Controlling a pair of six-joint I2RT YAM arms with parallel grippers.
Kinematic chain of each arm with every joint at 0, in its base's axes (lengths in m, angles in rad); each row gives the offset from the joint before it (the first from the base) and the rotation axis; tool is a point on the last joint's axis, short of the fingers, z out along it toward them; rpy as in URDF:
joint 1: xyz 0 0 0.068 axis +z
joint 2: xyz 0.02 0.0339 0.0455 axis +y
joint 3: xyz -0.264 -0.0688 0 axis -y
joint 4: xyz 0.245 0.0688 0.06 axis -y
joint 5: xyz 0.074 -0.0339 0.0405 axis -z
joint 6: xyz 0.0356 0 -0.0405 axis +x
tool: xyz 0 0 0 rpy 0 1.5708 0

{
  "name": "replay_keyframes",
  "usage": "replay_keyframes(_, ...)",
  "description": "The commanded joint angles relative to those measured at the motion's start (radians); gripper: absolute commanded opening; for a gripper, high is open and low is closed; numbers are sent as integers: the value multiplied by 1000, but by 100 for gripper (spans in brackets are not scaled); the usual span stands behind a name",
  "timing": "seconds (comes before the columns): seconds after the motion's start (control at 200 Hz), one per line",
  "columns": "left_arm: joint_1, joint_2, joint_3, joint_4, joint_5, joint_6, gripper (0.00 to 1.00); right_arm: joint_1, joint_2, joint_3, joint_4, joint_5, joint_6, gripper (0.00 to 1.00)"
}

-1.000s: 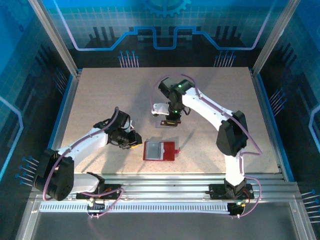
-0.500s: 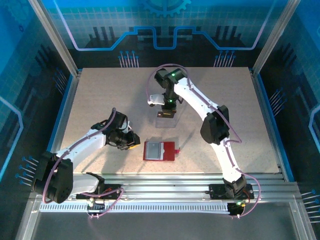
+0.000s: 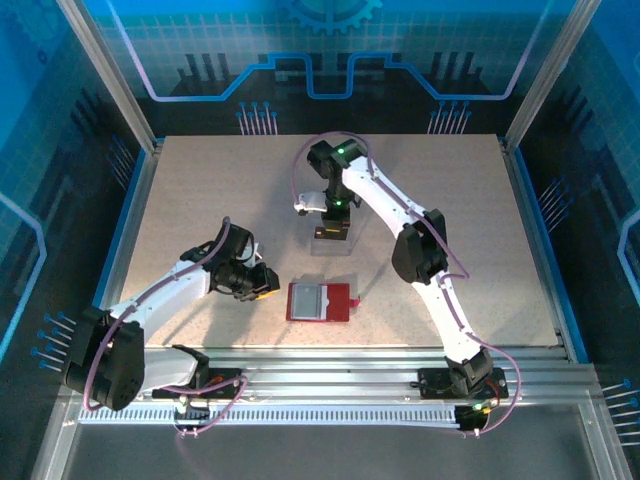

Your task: Take the credit cards out of the card holder

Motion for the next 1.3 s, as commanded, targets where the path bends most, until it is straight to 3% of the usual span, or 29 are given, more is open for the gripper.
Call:
replay_keyframes(0.0,13,-25,-10,-28,23,24,23,-12,32,31,-33,-18,-13,0)
replay_keyframes(0.76,13,-34,-35,-26,18,19,22,-1,64,-48,-18,-52,8,1)
replay_keyframes(1.01,14,-36,-46,-22,18,17,22,-2,40,-51,23,-31,17,13)
replay_keyframes(1.296,14,-38,-37,-22,18,16,22,0,-1,-47,50,-9,21,20)
